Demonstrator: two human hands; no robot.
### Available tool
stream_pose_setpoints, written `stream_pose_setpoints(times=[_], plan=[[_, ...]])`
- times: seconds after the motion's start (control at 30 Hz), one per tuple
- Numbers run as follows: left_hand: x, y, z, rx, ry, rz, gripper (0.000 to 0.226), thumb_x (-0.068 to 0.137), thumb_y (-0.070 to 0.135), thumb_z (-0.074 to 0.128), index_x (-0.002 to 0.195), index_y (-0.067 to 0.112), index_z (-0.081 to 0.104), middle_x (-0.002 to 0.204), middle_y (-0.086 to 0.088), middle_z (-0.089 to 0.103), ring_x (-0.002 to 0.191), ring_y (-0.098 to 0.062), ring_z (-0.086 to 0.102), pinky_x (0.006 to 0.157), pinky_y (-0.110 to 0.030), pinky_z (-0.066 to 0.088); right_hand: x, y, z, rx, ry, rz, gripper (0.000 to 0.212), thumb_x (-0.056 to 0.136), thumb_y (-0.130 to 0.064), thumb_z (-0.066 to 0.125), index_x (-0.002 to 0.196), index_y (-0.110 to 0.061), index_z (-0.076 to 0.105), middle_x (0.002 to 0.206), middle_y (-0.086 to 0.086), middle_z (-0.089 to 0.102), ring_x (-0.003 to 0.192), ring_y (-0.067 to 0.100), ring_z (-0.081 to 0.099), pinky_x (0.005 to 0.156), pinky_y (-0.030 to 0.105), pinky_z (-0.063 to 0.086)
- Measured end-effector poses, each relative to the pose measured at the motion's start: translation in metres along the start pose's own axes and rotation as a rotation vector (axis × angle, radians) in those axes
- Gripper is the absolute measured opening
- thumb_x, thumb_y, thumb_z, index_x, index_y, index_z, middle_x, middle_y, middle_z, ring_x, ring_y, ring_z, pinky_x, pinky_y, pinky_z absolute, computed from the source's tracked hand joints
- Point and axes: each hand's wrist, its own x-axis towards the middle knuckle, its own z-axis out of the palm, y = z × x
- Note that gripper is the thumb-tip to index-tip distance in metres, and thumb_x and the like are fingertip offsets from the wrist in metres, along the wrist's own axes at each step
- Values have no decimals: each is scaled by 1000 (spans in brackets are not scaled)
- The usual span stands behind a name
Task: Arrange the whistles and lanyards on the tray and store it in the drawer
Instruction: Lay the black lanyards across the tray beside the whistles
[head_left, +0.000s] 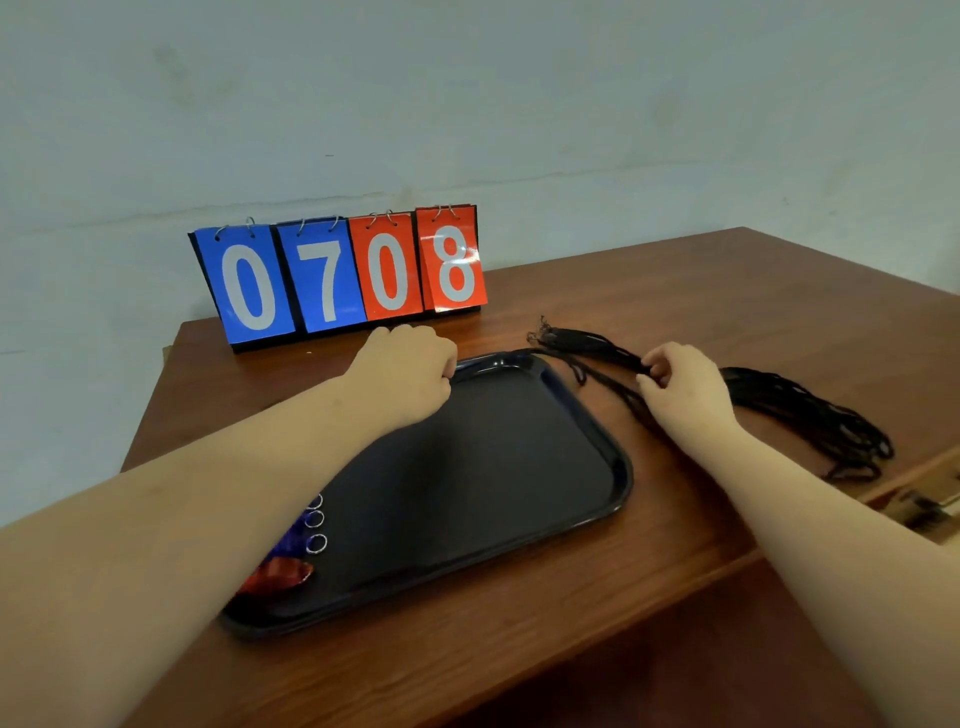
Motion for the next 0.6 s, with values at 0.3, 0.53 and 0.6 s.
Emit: stream_pose_setpoints(times=[0.3,0.53,0.6], plan=[[31,74,4,-76,94,116,16,98,26,54,109,24,64,111,0,61,100,-17,58,91,-34,49,-5,2,2,-83,-58,-189,30,86,-51,68,98,-23,71,95,-7,57,98,15,51,86,30,48],[49,118,12,-84,95,159,16,98,24,53,109,25,64,111,0,60,104,-19,56,94,-36,46,-8,4,3,-26,-78,-213,30,84,-55,67,92,-26,68,91,-8,56,93,12,49,82,28,48],[54,128,17,-81,96,177,19,97,23,52,112,25,63,112,0,60,105,-20,56,94,-37,45,-6,4,3,-7,-80,-167,18,88,-43,68,89,-25,68,91,-7,56,97,14,50,84,30,48]])
